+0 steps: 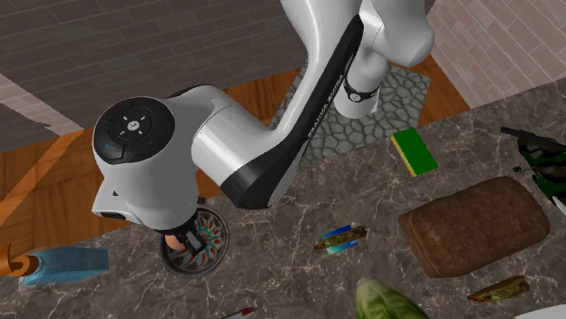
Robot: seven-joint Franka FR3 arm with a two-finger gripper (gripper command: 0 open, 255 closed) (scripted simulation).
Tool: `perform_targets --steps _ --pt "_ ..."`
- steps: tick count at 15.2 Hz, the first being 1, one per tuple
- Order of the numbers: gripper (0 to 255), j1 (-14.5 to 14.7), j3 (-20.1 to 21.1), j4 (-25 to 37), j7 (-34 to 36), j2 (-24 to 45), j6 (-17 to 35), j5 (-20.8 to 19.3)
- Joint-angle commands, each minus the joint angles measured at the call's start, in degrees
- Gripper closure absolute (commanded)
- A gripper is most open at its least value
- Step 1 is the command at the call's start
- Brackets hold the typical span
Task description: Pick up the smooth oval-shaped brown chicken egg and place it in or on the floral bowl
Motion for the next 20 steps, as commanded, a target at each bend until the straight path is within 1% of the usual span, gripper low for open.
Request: perform_targets --steps 1,13,20 --pt "255 -0.42 -0.14 1.27 -0.74 1.72 0.49 0.24" --pt "255 -0.41 -0.21 -3.38 -0.41 5.13 8.54 0.02" --pt "255 -0.41 -0.22 -3.51 -0.4 5.28 8.83 0.01"
